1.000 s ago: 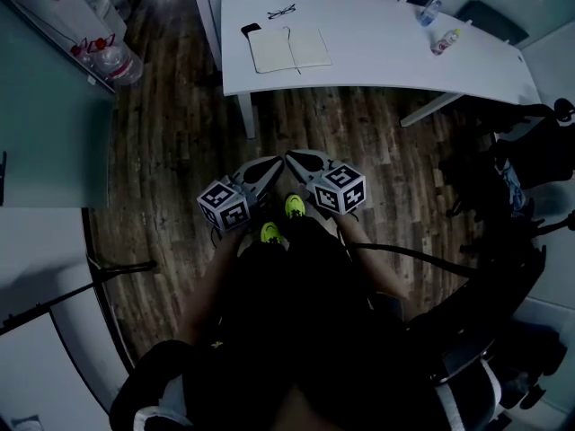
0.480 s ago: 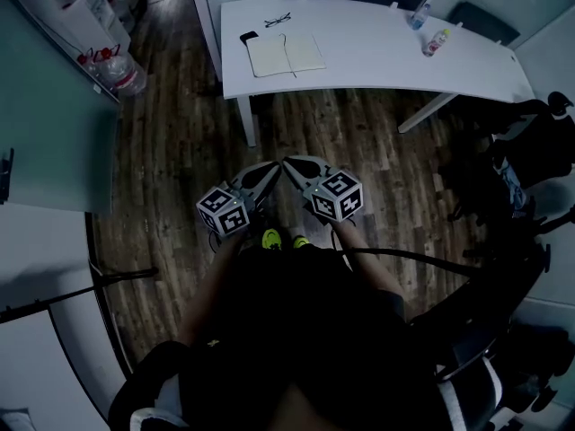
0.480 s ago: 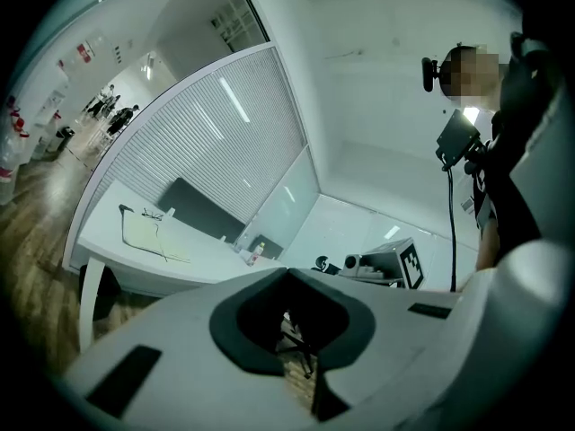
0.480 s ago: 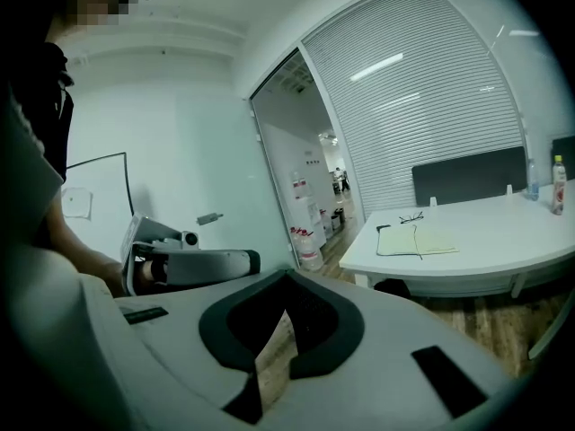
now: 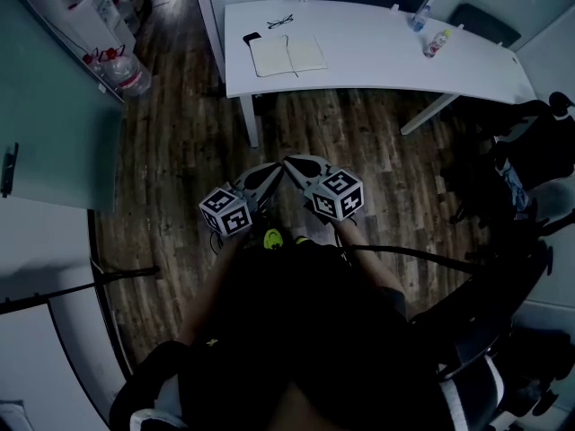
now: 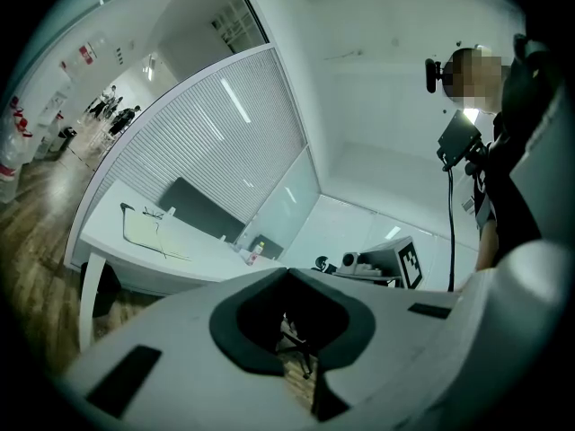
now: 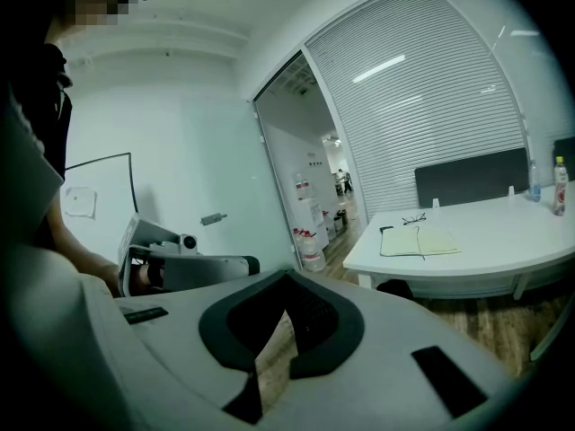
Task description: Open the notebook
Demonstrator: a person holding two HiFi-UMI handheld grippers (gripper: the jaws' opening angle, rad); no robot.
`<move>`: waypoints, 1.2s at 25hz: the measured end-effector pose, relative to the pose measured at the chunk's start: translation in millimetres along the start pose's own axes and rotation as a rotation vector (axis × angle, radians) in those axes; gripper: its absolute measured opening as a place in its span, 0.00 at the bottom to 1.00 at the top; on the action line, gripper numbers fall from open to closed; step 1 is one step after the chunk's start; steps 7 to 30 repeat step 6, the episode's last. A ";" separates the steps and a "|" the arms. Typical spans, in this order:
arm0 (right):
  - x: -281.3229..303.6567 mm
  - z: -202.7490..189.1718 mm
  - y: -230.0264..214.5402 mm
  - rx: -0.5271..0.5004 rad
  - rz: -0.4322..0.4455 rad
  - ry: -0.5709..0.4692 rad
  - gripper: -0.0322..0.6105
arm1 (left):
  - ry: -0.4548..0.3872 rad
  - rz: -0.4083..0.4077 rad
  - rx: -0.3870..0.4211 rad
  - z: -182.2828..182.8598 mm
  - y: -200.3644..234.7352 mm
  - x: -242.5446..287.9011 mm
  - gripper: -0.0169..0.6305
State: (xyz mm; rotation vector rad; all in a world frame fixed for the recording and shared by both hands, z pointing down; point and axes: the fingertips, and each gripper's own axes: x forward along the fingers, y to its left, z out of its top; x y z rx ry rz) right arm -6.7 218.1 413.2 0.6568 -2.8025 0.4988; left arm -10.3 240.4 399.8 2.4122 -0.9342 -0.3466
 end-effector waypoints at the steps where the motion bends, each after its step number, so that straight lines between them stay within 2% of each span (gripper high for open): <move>1: 0.3 -0.4 0.6 0.000 0.001 0.001 0.03 | -0.002 0.000 -0.002 0.1 -0.2 -0.2 0.05; 30: 3.5 -1.0 1.5 0.003 0.000 0.004 0.03 | -0.002 -0.006 -0.003 1.4 0.5 -0.6 0.05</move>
